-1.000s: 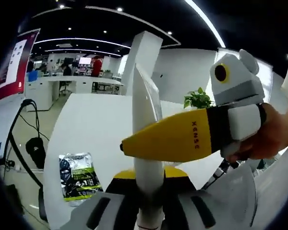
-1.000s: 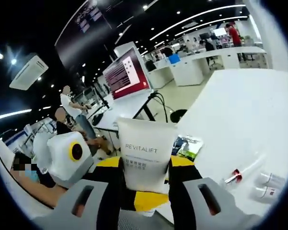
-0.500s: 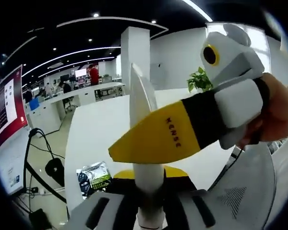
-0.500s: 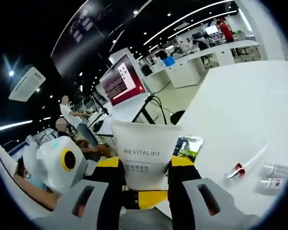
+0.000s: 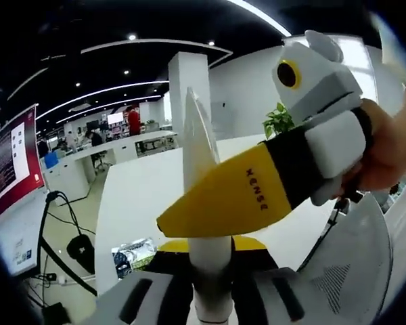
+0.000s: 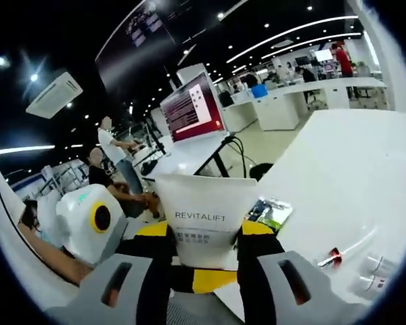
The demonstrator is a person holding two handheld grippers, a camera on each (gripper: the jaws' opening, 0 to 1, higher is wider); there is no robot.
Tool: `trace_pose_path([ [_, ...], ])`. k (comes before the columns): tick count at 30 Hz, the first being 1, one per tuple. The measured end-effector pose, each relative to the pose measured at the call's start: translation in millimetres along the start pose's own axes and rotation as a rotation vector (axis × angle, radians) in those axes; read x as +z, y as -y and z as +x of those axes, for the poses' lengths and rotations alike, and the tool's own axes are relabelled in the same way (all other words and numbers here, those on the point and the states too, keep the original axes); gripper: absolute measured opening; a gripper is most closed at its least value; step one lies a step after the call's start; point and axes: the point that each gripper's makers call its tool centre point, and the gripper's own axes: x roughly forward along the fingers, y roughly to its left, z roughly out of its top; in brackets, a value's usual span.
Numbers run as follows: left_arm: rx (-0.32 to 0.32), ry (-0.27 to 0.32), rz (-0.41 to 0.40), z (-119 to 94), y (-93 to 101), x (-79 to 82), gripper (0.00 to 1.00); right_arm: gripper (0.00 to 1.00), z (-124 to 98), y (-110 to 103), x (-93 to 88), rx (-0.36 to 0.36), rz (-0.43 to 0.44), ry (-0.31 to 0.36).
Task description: Arrange the skincare products in the storage area until every visible bottle or jar stands upright without overlapping.
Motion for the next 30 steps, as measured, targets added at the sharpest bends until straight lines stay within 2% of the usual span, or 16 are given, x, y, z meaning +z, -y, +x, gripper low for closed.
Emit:
trace_pose_path([
  [3,0.022,-0.028,0.020,2,-4.4,-3.6,0.17,0.36,3,3,-2.1,-0.021,0.025,-0.006],
  [6,0.057,-0.065,0.061,3,-7.7,-7.5,0.17,0.36,4,7,-5.4,-0.054,0.092,-0.001],
  [10,0.090,-0.099,0.158,4,-8.3,-9.3,0.17,0.36,3,12,-7.6,-0.081,0.139,0.010],
  [14,0.094,-0.079,0.180,3,-6.1,-5.1,0.18,0.33,-1,10,-4.3,-0.057,0.124,0.031],
  [19,0.077,-0.012,0.239,2,-1.0,1.9,0.22,0.32,-1,10,-0.5,-0.030,0.124,0.032],
  [22,0.046,0.023,0.185,1,2.7,4.7,0.22,0.32,-2,9,1.2,-0.018,0.090,0.030],
  [26,0.036,0.026,0.172,0,1.8,2.7,0.23,0.32,-3,8,1.1,-0.022,0.033,0.022],
  [30,0.011,0.016,0.109,0,1.8,-6.1,0.24,0.32,-7,19,4.6,-0.048,0.009,0.026],
])
